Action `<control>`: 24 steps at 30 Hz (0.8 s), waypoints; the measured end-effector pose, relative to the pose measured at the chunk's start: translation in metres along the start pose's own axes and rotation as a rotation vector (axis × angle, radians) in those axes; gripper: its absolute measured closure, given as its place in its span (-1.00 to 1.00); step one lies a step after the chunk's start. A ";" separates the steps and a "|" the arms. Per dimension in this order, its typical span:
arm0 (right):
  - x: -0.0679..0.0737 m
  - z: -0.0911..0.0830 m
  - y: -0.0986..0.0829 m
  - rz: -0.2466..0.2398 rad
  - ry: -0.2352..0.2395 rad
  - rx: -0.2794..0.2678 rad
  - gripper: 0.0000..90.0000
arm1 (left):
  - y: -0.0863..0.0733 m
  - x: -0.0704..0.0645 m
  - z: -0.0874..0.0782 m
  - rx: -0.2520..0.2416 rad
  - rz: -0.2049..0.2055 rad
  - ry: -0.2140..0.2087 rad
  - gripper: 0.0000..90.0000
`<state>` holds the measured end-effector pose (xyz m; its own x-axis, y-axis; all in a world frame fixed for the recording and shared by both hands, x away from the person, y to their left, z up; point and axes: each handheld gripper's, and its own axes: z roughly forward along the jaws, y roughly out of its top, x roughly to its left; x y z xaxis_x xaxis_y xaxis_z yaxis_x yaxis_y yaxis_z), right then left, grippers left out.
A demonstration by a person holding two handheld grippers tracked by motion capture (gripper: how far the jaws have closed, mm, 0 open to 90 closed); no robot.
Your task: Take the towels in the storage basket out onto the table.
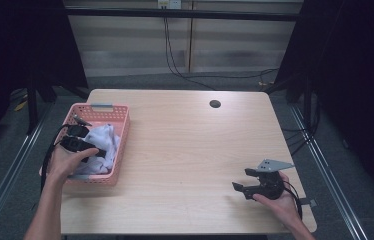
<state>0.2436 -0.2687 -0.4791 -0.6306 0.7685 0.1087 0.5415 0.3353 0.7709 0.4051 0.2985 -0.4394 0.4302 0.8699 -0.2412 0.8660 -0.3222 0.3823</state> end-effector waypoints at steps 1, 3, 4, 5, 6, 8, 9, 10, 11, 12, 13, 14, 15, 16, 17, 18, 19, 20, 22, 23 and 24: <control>0.000 -0.001 0.000 0.010 0.002 -0.002 -0.43 | -0.002 0.002 -0.008 -0.030 -0.001 -0.018 -0.07; 0.000 -0.001 0.000 0.009 0.003 -0.005 -0.43 | -0.002 0.003 -0.016 -0.048 0.013 -0.023 -0.07; 0.000 -0.001 0.000 0.010 0.003 -0.006 -0.43 | -0.002 0.003 -0.016 -0.048 0.013 -0.023 -0.08; 0.000 -0.001 0.000 0.008 0.003 -0.005 -0.43 | -0.002 0.006 -0.022 -0.080 -0.009 -0.030 -0.08; 0.000 -0.001 0.000 0.007 0.003 -0.006 -0.43 | -0.003 0.007 -0.026 -0.097 -0.009 -0.024 -0.08; 0.000 -0.002 0.000 0.005 0.001 -0.006 -0.45 | -0.003 0.009 -0.029 -0.110 -0.012 -0.028 -0.08; -0.001 -0.003 0.000 0.002 -0.008 -0.013 -0.47 | -0.004 0.010 -0.034 -0.131 -0.015 -0.047 -0.08; -0.002 -0.004 0.000 0.007 -0.011 -0.018 -0.47 | -0.005 0.010 -0.036 -0.142 -0.014 -0.052 -0.08; -0.003 -0.005 0.000 0.011 -0.012 -0.019 -0.47 | -0.005 0.010 -0.038 -0.149 -0.015 -0.049 -0.08; -0.003 -0.005 0.000 0.013 -0.014 -0.021 -0.47 | -0.005 0.010 -0.040 -0.153 -0.014 -0.053 -0.08; -0.004 -0.005 0.000 0.014 -0.018 -0.019 -0.47 | -0.005 0.010 -0.042 -0.163 -0.011 -0.051 -0.08; -0.004 -0.005 0.000 0.014 -0.017 -0.020 -0.47 | -0.005 0.010 -0.044 -0.169 -0.013 -0.053 -0.08; -0.004 -0.005 0.000 0.013 -0.015 -0.020 -0.47 | -0.005 0.010 -0.044 -0.169 -0.013 -0.053 -0.08; -0.003 -0.005 0.000 0.011 -0.014 -0.020 -0.47 | -0.004 0.010 -0.048 -0.186 -0.016 -0.054 -0.08; -0.003 -0.005 0.000 0.011 -0.014 -0.018 -0.47 | -0.004 0.010 -0.049 -0.187 -0.014 -0.058 -0.08; -0.003 -0.005 0.000 0.011 -0.014 -0.018 -0.47 | -0.004 0.010 -0.049 -0.187 -0.014 -0.058 -0.08; -0.003 -0.005 0.000 0.010 -0.012 -0.017 -0.47 | -0.002 0.009 -0.054 -0.193 -0.005 -0.058 -0.08; -0.003 -0.005 0.000 0.010 -0.012 -0.017 -0.47 | -0.002 0.009 -0.054 -0.193 -0.005 -0.058 -0.08; -0.003 -0.005 0.000 0.009 -0.013 -0.018 -0.47 | -0.002 0.008 -0.058 -0.216 -0.003 -0.055 -0.08; -0.003 -0.005 0.000 0.008 -0.012 -0.019 -0.47 | -0.001 0.007 -0.061 -0.225 0.001 -0.053 -0.08; -0.003 -0.005 0.000 0.008 -0.013 -0.023 -0.47 | -0.001 0.004 -0.066 -0.238 0.017 -0.038 -0.08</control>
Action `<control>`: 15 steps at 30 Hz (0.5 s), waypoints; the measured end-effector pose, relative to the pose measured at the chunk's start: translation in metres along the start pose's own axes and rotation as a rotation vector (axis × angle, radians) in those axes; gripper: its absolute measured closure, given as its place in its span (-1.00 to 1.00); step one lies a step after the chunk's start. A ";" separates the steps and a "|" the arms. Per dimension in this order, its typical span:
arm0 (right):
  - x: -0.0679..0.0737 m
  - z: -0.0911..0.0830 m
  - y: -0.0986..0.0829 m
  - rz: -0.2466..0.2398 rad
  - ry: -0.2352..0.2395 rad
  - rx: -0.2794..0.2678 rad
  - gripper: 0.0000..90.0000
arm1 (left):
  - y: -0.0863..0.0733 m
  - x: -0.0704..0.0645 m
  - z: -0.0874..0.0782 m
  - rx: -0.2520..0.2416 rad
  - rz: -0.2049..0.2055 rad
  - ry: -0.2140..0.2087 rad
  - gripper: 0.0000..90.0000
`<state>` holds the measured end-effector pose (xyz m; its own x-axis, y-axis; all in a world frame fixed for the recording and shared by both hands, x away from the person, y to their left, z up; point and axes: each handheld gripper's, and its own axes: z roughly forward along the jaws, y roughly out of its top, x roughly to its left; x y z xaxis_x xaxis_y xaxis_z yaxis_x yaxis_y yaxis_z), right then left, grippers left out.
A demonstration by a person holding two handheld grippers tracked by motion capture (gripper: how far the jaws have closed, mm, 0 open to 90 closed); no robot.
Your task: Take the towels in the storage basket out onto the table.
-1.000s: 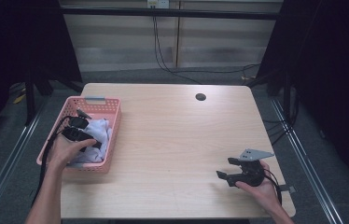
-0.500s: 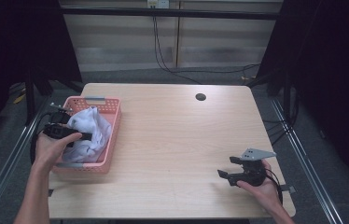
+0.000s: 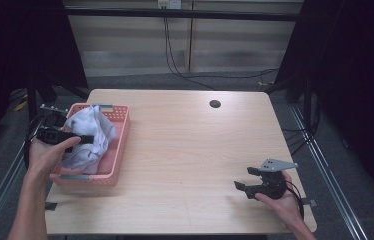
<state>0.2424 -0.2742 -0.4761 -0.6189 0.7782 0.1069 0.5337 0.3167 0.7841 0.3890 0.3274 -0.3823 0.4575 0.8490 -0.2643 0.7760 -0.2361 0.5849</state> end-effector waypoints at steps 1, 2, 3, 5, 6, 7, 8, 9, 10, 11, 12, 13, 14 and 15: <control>0.000 0.000 0.000 -0.001 0.001 -0.006 -0.48 | 0.000 -0.002 -0.002 -0.016 -0.004 -0.007 -0.08; 0.000 -0.001 0.000 0.001 0.001 -0.009 -0.48 | 0.001 -0.001 -0.005 -0.018 0.006 -0.014 -0.08; 0.000 -0.001 0.000 0.000 0.000 -0.009 -0.49 | 0.001 -0.001 -0.006 -0.025 0.005 -0.014 -0.08; 0.000 -0.001 0.000 0.001 -0.001 -0.009 -0.49 | 0.002 0.001 -0.010 -0.038 -0.007 -0.014 -0.08; -0.001 -0.001 0.000 0.003 -0.002 -0.008 -0.49 | 0.002 0.002 -0.012 -0.048 -0.010 -0.020 -0.08; -0.001 -0.001 0.000 0.003 -0.005 -0.009 -0.49 | 0.002 0.002 -0.013 -0.057 -0.009 -0.019 -0.08; -0.001 -0.002 0.000 0.004 -0.006 -0.010 -0.49 | 0.002 0.002 -0.016 -0.053 -0.010 -0.022 -0.08; 0.000 -0.002 0.000 0.004 -0.006 -0.011 -0.49 | 0.002 0.002 -0.016 -0.055 -0.009 -0.023 -0.09; 0.000 -0.002 0.000 0.003 -0.006 -0.009 -0.49 | 0.002 0.001 -0.017 -0.060 -0.017 -0.024 -0.09; 0.000 -0.001 0.000 0.003 -0.004 -0.008 -0.49 | 0.002 0.001 -0.018 -0.061 -0.008 -0.022 -0.09; 0.000 -0.001 0.000 0.003 -0.004 -0.008 -0.49 | 0.002 0.001 -0.018 -0.061 -0.008 -0.022 -0.09; 0.000 -0.001 0.000 0.001 -0.003 -0.007 -0.49 | 0.003 0.001 -0.020 -0.073 -0.016 -0.027 -0.09; 0.000 -0.001 0.000 0.001 -0.002 -0.008 -0.49 | 0.003 0.001 -0.021 -0.076 -0.014 -0.031 -0.09; 0.000 -0.001 0.000 0.000 -0.004 -0.010 -0.49 | 0.004 0.000 -0.022 -0.077 -0.008 -0.033 -0.09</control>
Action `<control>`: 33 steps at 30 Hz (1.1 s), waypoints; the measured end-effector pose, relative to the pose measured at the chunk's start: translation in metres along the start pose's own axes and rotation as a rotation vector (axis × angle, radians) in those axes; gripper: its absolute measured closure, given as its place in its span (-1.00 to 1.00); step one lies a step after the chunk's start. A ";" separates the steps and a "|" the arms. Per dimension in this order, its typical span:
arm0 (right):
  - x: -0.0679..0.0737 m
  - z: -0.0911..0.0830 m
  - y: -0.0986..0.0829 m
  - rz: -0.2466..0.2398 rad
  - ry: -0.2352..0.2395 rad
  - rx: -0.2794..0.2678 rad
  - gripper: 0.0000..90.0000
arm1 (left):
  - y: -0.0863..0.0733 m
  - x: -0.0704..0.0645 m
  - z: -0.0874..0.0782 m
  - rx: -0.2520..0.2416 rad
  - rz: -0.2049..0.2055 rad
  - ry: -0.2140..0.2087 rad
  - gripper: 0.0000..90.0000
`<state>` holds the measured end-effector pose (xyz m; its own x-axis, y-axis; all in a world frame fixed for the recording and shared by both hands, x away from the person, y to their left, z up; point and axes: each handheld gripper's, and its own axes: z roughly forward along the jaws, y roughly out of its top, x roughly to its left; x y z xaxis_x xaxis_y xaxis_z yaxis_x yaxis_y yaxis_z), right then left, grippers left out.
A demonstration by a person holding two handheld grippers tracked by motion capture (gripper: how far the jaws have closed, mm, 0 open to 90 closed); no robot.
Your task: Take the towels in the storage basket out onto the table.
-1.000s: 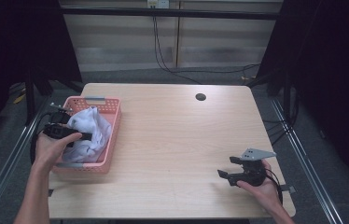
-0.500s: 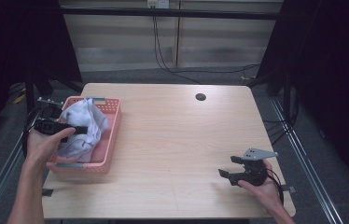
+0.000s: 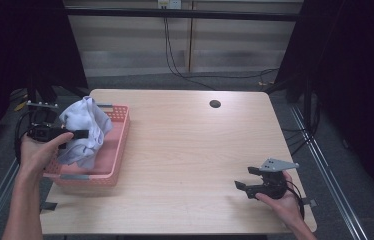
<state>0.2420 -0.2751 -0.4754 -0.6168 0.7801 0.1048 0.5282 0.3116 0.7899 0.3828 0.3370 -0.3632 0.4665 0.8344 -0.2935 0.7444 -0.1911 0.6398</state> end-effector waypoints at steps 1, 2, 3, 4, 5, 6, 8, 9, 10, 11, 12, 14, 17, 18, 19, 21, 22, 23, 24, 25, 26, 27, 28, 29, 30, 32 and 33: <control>0.000 0.000 0.000 0.000 0.000 0.000 -0.49 | 0.000 0.000 0.000 0.000 0.000 0.000 -0.09; 0.000 0.000 0.000 0.002 -0.001 0.001 -0.49 | 0.001 -0.003 -0.001 -0.010 -0.001 -0.005 -0.09; 0.000 -0.001 0.000 0.004 -0.002 0.000 -0.48 | 0.002 -0.004 -0.002 -0.011 0.007 -0.011 -0.09; 0.000 -0.001 0.000 0.002 -0.003 -0.005 -0.47 | 0.003 -0.005 -0.003 -0.020 0.008 -0.009 -0.09; 0.000 -0.001 0.000 0.003 -0.005 -0.005 -0.47 | 0.004 -0.006 -0.004 -0.020 0.002 -0.012 -0.09; 0.000 -0.002 0.000 0.004 -0.002 -0.008 -0.46 | 0.005 -0.006 -0.005 -0.024 0.000 -0.016 -0.09; -0.001 -0.002 0.000 0.008 -0.004 -0.008 -0.46 | 0.009 -0.010 -0.011 -0.050 -0.006 -0.014 -0.09; -0.001 -0.002 0.000 0.008 -0.005 -0.007 -0.47 | 0.011 -0.011 -0.014 -0.061 -0.008 -0.012 -0.10; -0.001 -0.002 0.000 0.009 -0.008 -0.006 -0.47 | 0.012 -0.012 -0.018 -0.073 -0.013 -0.009 -0.10; -0.001 -0.002 0.000 0.008 -0.006 -0.007 -0.47 | 0.014 -0.013 -0.021 -0.081 -0.008 -0.008 -0.10; -0.002 -0.002 0.000 0.007 -0.007 -0.008 -0.47 | 0.014 -0.013 -0.021 -0.081 -0.008 -0.008 -0.10; -0.002 -0.002 0.000 0.004 -0.007 -0.011 -0.47 | 0.017 -0.017 -0.027 -0.102 0.003 -0.005 -0.10; -0.001 -0.003 0.000 0.004 -0.009 -0.014 -0.47 | 0.020 -0.020 -0.033 -0.122 0.010 -0.016 -0.10; -0.001 -0.003 0.000 0.004 -0.008 -0.014 -0.47 | 0.021 -0.021 -0.033 -0.120 0.012 -0.021 -0.10; -0.001 -0.003 0.000 0.004 -0.008 -0.014 -0.47 | 0.022 -0.023 -0.034 -0.122 0.017 -0.011 -0.10; -0.001 -0.003 0.000 0.003 -0.008 -0.014 -0.47 | 0.023 -0.028 -0.033 -0.123 0.019 -0.021 -0.10; -0.001 -0.003 0.000 0.004 -0.009 -0.014 -0.47 | 0.025 -0.034 -0.032 -0.123 0.040 -0.026 -0.10; -0.001 -0.003 0.000 0.004 -0.009 -0.014 -0.47 | 0.025 -0.034 -0.032 -0.123 0.040 -0.026 -0.10; -0.001 -0.003 0.000 0.004 -0.010 -0.013 -0.47 | 0.027 -0.039 -0.032 -0.124 0.041 -0.031 -0.10; -0.001 -0.003 0.000 0.004 -0.010 -0.012 -0.47 | 0.029 -0.042 -0.032 -0.123 0.056 -0.040 -0.10; -0.001 -0.003 0.000 0.004 -0.009 -0.013 -0.47 | 0.031 -0.044 -0.032 -0.127 0.062 -0.043 -0.10; 0.000 -0.003 0.000 0.003 -0.009 -0.012 -0.47 | 0.032 -0.045 -0.032 -0.122 0.059 -0.050 -0.10; -0.001 -0.003 0.000 0.003 -0.009 -0.013 -0.47 | 0.035 -0.046 -0.032 -0.117 0.056 -0.052 -0.10; -0.001 -0.003 0.000 0.001 -0.010 -0.014 -0.47 | 0.040 -0.051 -0.032 -0.089 0.075 -0.037 -0.10; -0.001 -0.003 0.000 0.003 -0.010 -0.016 -0.47 | 0.043 -0.054 -0.032 -0.074 0.089 -0.030 -0.10; -0.001 -0.003 0.000 0.003 -0.011 -0.015 -0.47 | 0.048 -0.060 -0.031 -0.072 0.105 -0.040 -0.10; -0.001 -0.003 0.000 0.004 -0.009 -0.014 -0.47 | 0.051 -0.063 -0.031 -0.068 0.113 -0.049 -0.10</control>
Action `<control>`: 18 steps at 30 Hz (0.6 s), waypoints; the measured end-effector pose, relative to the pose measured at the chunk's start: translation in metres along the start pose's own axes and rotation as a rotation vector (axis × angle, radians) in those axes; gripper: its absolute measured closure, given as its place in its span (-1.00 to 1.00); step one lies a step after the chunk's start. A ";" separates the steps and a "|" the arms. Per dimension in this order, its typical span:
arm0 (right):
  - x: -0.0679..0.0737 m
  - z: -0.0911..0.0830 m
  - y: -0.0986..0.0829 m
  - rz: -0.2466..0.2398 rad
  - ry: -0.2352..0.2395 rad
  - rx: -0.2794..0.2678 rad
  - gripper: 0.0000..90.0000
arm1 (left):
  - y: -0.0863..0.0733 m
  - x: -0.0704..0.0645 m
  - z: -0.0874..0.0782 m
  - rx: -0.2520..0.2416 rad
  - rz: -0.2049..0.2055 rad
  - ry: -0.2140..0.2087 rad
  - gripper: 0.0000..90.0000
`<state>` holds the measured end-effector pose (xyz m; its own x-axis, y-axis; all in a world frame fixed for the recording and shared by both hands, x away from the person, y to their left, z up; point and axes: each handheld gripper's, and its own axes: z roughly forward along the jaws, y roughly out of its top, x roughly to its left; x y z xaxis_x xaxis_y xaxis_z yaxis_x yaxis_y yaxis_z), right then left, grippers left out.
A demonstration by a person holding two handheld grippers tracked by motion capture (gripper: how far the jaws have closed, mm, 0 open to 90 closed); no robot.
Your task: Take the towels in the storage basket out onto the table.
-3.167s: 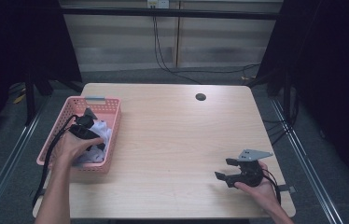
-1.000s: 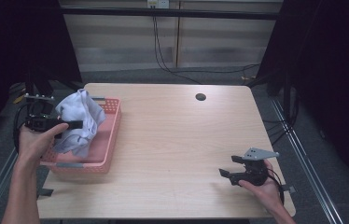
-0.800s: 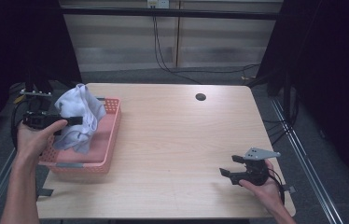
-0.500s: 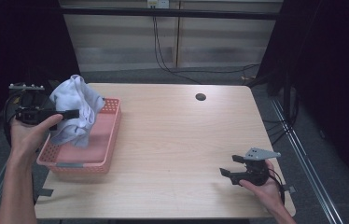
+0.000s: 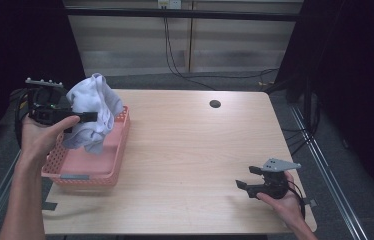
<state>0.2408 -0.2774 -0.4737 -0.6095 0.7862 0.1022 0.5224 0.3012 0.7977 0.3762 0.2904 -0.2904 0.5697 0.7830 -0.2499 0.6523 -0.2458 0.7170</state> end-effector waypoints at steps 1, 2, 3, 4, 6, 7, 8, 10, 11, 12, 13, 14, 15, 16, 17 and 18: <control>0.000 0.000 0.000 -0.001 0.000 0.002 -0.47 | 0.003 -0.003 0.001 0.007 0.011 -0.003 -0.10; 0.000 0.000 0.000 -0.002 0.000 0.002 -0.47 | 0.006 -0.007 0.004 0.013 0.019 -0.003 -0.10; 0.000 0.000 0.000 -0.001 0.002 0.003 -0.47 | 0.008 -0.011 0.006 0.029 0.026 -0.002 -0.10; 0.000 0.000 0.000 -0.002 0.004 0.004 -0.47 | 0.011 -0.014 0.009 0.048 0.030 -0.004 -0.10; 0.000 0.000 0.000 -0.001 0.002 0.006 -0.49 | 0.016 -0.022 0.016 0.077 0.042 0.000 -0.10; 0.000 0.000 0.000 -0.002 0.000 0.005 -0.49 | 0.018 -0.026 0.020 0.098 0.052 -0.005 -0.10; 0.000 0.000 0.000 -0.004 -0.001 0.004 -0.49 | 0.018 -0.026 0.020 0.098 0.052 -0.005 -0.11; -0.001 0.000 0.000 -0.003 0.000 0.004 -0.49 | 0.021 -0.035 0.028 0.121 0.075 -0.017 -0.11; -0.001 0.000 0.000 -0.003 0.000 0.004 -0.49 | 0.025 -0.043 0.037 0.140 0.089 -0.027 -0.11; -0.001 0.000 0.000 -0.003 0.001 0.005 -0.49 | 0.027 -0.047 0.041 0.151 0.102 -0.030 -0.11; -0.001 0.000 0.000 -0.004 0.003 0.006 -0.49 | 0.028 -0.052 0.046 0.158 0.110 -0.034 -0.11; -0.001 0.000 0.000 -0.004 0.003 0.006 -0.49 | 0.028 -0.052 0.046 0.158 0.110 -0.034 -0.11; -0.001 0.000 0.000 -0.004 0.003 0.006 -0.49 | 0.031 -0.060 0.054 0.175 0.119 -0.045 -0.11; -0.001 0.000 0.000 -0.004 0.003 0.006 -0.49 | 0.031 -0.060 0.054 0.175 0.119 -0.045 -0.11; -0.001 0.000 0.000 -0.004 0.002 0.007 -0.49 | 0.034 -0.067 0.063 0.199 0.140 -0.066 -0.11; -0.001 0.000 0.000 -0.003 0.001 0.008 -0.49 | 0.034 -0.071 0.069 0.216 0.148 -0.064 -0.11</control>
<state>0.2415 -0.2783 -0.4742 -0.6121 0.7844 0.1005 0.5248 0.3079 0.7936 0.3927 0.1871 -0.2929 0.6927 0.6935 -0.1979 0.6472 -0.4768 0.5948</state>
